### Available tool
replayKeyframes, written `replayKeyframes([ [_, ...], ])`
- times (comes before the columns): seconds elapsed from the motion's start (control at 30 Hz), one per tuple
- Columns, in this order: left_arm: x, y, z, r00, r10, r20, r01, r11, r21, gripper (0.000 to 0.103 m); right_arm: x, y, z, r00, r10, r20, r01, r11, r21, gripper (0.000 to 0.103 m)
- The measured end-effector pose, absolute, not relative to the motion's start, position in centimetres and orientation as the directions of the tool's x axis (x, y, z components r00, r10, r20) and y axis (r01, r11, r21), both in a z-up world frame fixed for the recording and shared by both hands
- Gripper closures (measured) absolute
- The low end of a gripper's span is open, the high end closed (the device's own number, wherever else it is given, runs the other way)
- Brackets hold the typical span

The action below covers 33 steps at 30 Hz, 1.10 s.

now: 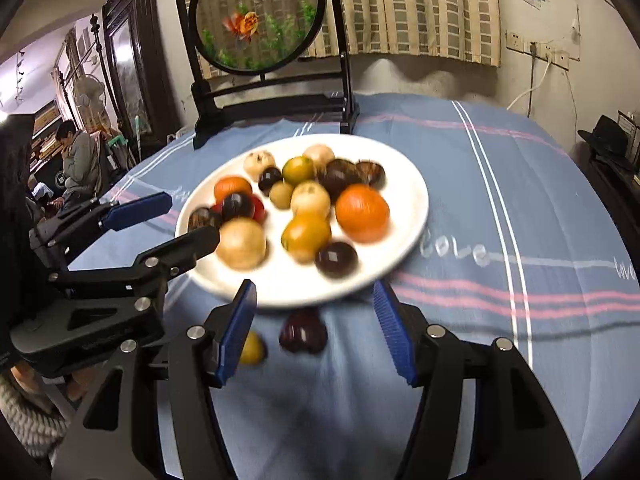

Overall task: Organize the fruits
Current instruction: 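Grasp the small tan fruit with the left gripper while the right gripper grasps the dark maroon fruit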

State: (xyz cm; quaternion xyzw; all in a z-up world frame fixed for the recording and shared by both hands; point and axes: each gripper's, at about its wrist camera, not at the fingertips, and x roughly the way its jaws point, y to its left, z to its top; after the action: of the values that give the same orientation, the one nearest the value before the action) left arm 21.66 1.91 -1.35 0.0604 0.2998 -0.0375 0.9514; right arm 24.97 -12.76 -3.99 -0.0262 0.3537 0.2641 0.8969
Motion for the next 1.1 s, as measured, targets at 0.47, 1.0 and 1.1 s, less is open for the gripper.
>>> replayKeyframes([
  [0.47, 20.7, -0.5, -4.1, 0.747, -0.166, -0.643, 0.286, 0.954, 0.086, 0.045, 22.6, -15.4, -4.3, 0.614, 0.465, -0.637, -0.482, 0.861, 0.163, 0.042],
  [1.0, 20.7, -0.9, -5.6, 0.636, -0.236, -0.734, 0.38, 0.925, 0.031, 0.075, 22.6, -14.7, -4.7, 0.576, 0.496, -0.649, -0.504, 0.841, 0.195, 0.042],
  [1.1, 19.3, 0.5, -4.7, 0.669, -0.212, -0.712, 0.349, 0.936, 0.049, 0.075, 22.5, -12.6, -5.1, 0.555, 0.491, -0.672, -0.549, 0.823, 0.147, 0.042],
])
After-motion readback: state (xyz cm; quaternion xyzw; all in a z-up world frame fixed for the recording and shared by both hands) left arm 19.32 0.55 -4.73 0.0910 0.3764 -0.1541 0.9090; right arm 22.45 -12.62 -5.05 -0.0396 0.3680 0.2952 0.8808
